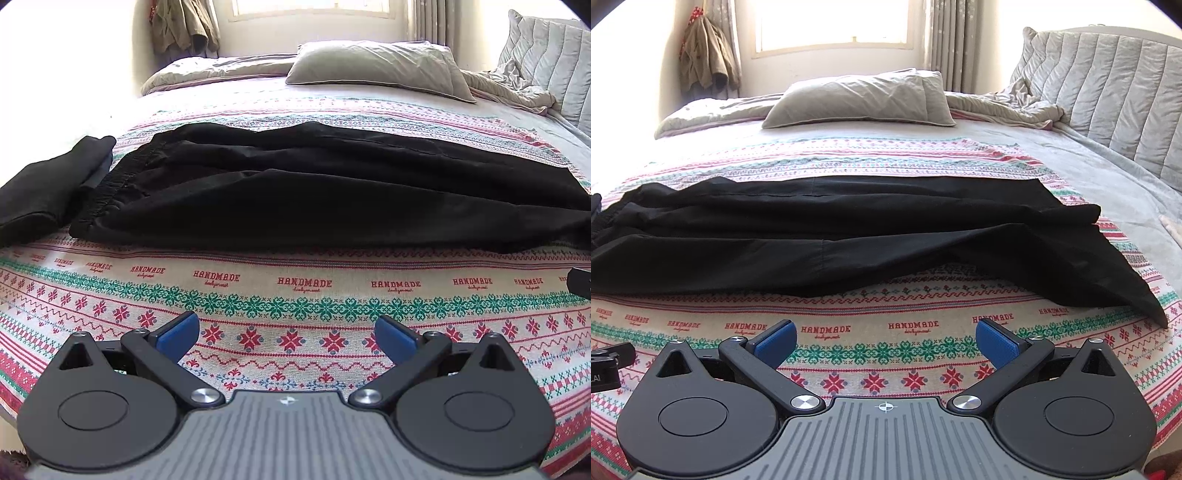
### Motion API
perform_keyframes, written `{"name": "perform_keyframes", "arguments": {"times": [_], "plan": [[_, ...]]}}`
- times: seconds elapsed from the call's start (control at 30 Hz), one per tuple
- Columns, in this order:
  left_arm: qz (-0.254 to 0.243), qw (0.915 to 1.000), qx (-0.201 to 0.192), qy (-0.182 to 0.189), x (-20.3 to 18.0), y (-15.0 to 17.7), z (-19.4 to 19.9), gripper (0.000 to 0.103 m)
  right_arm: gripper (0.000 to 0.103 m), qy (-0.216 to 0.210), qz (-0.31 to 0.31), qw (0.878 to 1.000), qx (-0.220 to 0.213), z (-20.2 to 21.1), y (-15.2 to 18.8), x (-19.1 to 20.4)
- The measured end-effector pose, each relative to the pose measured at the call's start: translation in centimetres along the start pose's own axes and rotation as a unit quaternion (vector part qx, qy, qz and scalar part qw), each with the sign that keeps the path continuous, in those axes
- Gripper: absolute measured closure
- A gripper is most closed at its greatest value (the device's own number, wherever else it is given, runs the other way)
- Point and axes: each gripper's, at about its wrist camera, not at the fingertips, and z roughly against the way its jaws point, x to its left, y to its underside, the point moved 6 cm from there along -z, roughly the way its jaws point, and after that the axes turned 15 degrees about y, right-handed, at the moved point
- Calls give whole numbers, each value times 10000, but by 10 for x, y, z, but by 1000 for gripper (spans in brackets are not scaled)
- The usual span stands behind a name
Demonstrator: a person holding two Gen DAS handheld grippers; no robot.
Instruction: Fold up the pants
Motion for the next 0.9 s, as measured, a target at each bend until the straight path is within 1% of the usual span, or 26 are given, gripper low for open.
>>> {"name": "perform_keyframes", "arguments": {"times": [0.7, 0.77, 0.87, 0.9], "plan": [[53, 10000, -45, -33, 7, 0, 2, 0, 0, -35, 74, 10000, 50, -6, 4, 3], [99, 9999, -114, -79, 10, 0, 2, 0, 0, -40, 80, 9999, 60, -6, 4, 2], [83, 9990, -406, -137, 14, -1, 4, 0, 0, -66, 70, 9999, 46, -8, 2, -2], [29, 9989, -450, -145, 15, -2, 4, 0, 0, -52, 62, 10000, 15, -8, 1, -4]]}}
